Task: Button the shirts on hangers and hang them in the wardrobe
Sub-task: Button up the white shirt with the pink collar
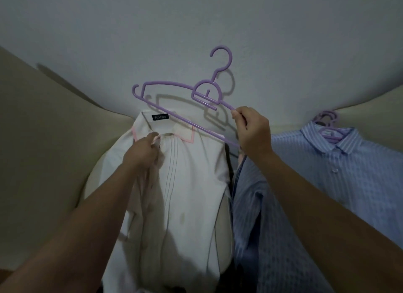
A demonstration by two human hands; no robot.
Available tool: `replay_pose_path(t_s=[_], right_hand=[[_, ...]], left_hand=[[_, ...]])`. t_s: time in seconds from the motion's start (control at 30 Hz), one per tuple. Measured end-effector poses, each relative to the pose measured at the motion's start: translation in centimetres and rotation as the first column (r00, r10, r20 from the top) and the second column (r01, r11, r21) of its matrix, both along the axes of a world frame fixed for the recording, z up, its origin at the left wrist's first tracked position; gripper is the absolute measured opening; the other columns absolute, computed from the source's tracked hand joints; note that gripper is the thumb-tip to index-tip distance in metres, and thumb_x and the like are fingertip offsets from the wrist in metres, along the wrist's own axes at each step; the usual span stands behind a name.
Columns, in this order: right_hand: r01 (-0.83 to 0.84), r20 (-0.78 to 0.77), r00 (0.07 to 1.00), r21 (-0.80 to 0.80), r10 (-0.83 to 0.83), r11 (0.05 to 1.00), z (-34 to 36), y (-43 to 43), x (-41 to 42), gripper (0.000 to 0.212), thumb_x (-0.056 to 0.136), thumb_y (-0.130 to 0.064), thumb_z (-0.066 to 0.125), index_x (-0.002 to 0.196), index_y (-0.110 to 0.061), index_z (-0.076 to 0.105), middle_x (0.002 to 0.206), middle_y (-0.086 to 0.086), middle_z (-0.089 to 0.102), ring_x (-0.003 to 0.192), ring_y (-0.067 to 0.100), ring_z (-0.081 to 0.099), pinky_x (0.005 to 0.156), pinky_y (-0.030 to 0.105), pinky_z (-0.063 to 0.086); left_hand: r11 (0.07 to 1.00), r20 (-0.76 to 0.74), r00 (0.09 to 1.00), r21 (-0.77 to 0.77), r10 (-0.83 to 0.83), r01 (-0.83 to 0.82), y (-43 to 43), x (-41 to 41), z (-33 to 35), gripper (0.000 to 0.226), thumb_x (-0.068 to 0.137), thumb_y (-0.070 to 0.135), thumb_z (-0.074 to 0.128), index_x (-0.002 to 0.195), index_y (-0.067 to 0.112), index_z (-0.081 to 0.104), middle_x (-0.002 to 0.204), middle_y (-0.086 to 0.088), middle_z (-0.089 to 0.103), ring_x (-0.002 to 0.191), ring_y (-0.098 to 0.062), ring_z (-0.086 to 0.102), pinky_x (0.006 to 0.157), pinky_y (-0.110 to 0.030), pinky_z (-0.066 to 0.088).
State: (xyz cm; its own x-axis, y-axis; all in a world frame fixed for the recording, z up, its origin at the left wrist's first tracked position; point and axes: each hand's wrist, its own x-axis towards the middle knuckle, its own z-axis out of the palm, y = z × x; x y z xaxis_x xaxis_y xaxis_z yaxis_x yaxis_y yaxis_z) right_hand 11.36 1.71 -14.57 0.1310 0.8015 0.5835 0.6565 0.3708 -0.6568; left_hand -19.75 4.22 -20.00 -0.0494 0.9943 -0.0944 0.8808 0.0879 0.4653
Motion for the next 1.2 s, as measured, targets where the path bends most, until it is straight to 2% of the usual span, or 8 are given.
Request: replay_pose_path(t_s=[0.2, 0.37, 0.53, 0.7, 0.77, 0.9, 1.1, 1.2], right_hand=[[0.052, 0.034, 0.998, -0.06, -0.05, 0.997, -2.1, 0.7, 0.6, 0.027, 0.101, -0.022, 0.049, 0.083, -0.007, 0.062, 0.07, 0.005, 0.058, 0.063, 0.021, 0.051, 0.056, 0.04, 0.043], [0.074, 0.079, 0.995, -0.077, -0.068, 0.994, -2.5, 0.8, 1.0, 0.027, 0.102, -0.024, 0.049, 0.083, -0.01, 0.061, 0.071, 0.004, 0.058, 0.064, 0.02, 0.051, 0.058, 0.039, 0.041], [0.069, 0.079, 0.995, -0.08, -0.062, 0.994, -2.7, 0.5, 1.8, 0.027, 0.102, -0.024, 0.049, 0.082, -0.01, 0.06, 0.071, 0.003, 0.058, 0.065, 0.018, 0.052, 0.057, 0.038, 0.042], [0.059, 0.067, 0.996, -0.071, -0.054, 0.996, -3.0, 0.1, 2.7, 0.025, 0.103, -0.022, 0.05, 0.082, -0.012, 0.058, 0.069, 0.001, 0.055, 0.063, 0.017, 0.05, 0.056, 0.031, 0.038], [0.066, 0.049, 0.997, -0.069, -0.063, 0.995, -3.2, 0.2, 3.0, 0.024, 0.103, -0.022, 0.05, 0.082, -0.012, 0.058, 0.069, 0.0, 0.053, 0.062, 0.016, 0.048, 0.056, 0.033, 0.038], [0.082, 0.014, 0.997, -0.056, -0.081, 0.995, -3.4, 0.1, 3.1, 0.024, 0.102, -0.022, 0.051, 0.085, -0.009, 0.061, 0.07, 0.001, 0.054, 0.063, 0.016, 0.049, 0.057, 0.032, 0.038], [0.05, 0.036, 0.998, -0.087, -0.047, 0.995, -3.4, 0.1, 2.4, 0.023, 0.102, -0.021, 0.051, 0.085, -0.01, 0.062, 0.071, 0.002, 0.058, 0.063, 0.017, 0.052, 0.056, 0.027, 0.038], [0.008, 0.08, 0.997, -0.166, 0.006, 0.986, -2.7, 0.0, 2.1, 0.023, 0.101, -0.023, 0.052, 0.083, -0.014, 0.061, 0.068, -0.001, 0.056, 0.062, 0.016, 0.051, 0.055, 0.027, 0.036]], left_hand=[[0.998, -0.068, 0.997, -0.052, -0.033, 0.029, 2.7, -0.1, -0.2, 0.041, 0.108, 0.036, 0.037, 0.144, 0.024, 0.052, 0.143, -0.013, 0.058, 0.129, -0.037, 0.053, 0.105, -0.041, 0.041], [0.999, -0.16, 0.987, -0.04, 0.011, -0.018, 3.3, 0.7, -0.1, 0.044, 0.103, 0.058, 0.033, 0.104, 0.018, 0.052, 0.103, -0.014, 0.068, 0.087, -0.03, 0.055, 0.076, -0.038, 0.04], [0.992, -0.197, 0.973, 0.0, 0.123, -0.125, 3.3, 1.0, 0.0, 0.06, 0.09, 0.052, 0.059, 0.134, 0.013, 0.045, 0.104, -0.008, 0.065, 0.098, -0.032, 0.062, 0.08, -0.041, 0.049], [0.988, -0.226, 0.962, 0.049, 0.154, -0.147, 3.7, 1.4, 0.1, 0.06, 0.097, 0.041, 0.055, 0.142, 0.004, 0.04, 0.118, -0.017, 0.064, 0.109, -0.038, 0.061, 0.077, -0.041, 0.045], [0.993, -0.187, 0.975, 0.042, 0.118, -0.113, 4.1, 1.1, -0.1, 0.052, 0.099, 0.037, 0.056, 0.138, 0.004, 0.047, 0.114, -0.018, 0.065, 0.107, -0.039, 0.062, 0.078, -0.041, 0.046], [0.99, -0.023, 0.99, 0.033, 0.137, -0.136, 4.0, -0.1, 0.0, 0.021, 0.094, 0.027, 0.069, 0.1, 0.011, 0.057, 0.088, -0.005, 0.06, 0.089, -0.029, 0.058, 0.075, -0.033, 0.038], [0.953, 0.235, 0.935, 0.082, 0.265, -0.291, 3.0, -2.0, 0.1, 0.025, 0.089, 0.037, 0.069, 0.078, 0.015, 0.061, 0.072, -0.002, 0.061, 0.077, -0.029, 0.059, 0.066, -0.034, 0.042], [0.897, 0.314, 0.885, 0.172, 0.343, -0.408, 2.2, -2.0, 1.3, 0.021, 0.09, 0.032, 0.056, 0.082, 0.014, 0.062, 0.077, -0.01, 0.064, 0.078, -0.034, 0.061, 0.069, -0.037, 0.046]])
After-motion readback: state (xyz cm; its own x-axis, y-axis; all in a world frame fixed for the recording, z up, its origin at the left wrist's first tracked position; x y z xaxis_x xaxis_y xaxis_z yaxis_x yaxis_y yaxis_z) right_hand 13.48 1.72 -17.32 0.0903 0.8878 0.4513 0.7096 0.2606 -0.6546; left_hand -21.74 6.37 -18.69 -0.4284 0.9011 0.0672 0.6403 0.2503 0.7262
